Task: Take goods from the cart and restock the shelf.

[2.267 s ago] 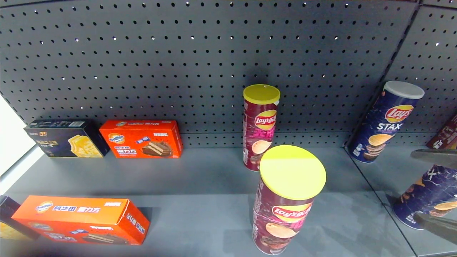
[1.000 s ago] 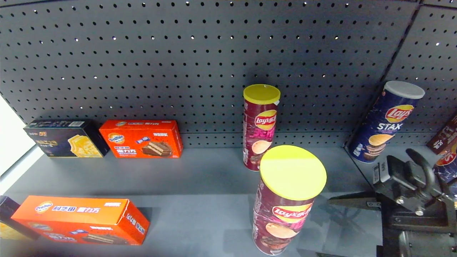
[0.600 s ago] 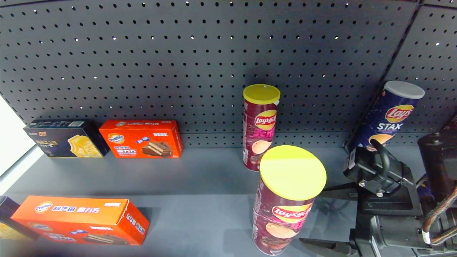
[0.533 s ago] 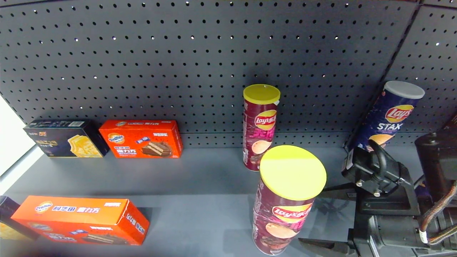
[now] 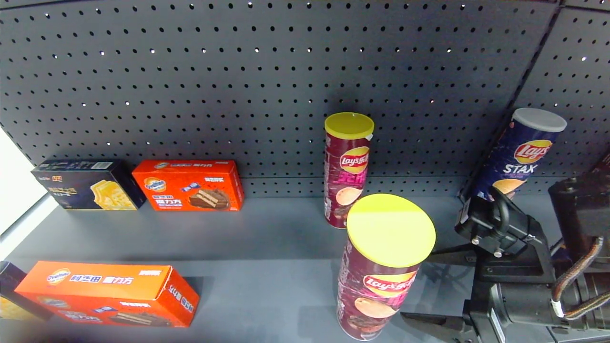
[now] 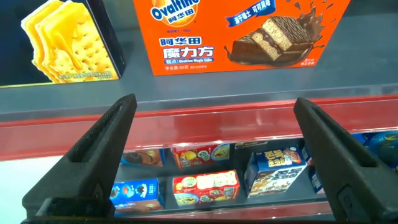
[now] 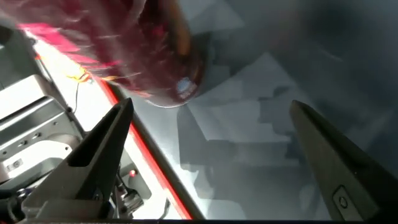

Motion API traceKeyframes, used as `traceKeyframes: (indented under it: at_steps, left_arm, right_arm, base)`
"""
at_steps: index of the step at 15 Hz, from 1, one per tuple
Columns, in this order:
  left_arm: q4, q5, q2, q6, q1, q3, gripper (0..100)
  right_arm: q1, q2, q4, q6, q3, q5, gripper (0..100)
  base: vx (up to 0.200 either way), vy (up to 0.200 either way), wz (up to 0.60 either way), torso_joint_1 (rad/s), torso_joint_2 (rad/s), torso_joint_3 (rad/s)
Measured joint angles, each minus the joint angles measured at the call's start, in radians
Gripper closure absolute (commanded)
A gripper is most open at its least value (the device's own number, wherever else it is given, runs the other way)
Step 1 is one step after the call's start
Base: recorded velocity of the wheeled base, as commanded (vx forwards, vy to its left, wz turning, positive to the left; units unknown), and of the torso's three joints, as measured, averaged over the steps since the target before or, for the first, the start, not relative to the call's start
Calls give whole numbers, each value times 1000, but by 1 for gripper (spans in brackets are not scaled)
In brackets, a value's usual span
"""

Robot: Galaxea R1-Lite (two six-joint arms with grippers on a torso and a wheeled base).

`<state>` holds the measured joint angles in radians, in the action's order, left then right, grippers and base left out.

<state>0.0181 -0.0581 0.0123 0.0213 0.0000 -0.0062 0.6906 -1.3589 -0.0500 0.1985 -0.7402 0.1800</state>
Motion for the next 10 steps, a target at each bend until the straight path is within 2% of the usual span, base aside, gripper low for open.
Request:
traceKeyframes:
  at_steps: [10]
  left_arm:
    - [0, 1, 0, -1, 0, 0, 0]
  right_arm:
    - [-11, -32, 0, 2, -13, 0, 0]
  base:
    - [0, 0, 0, 0, 0, 0]
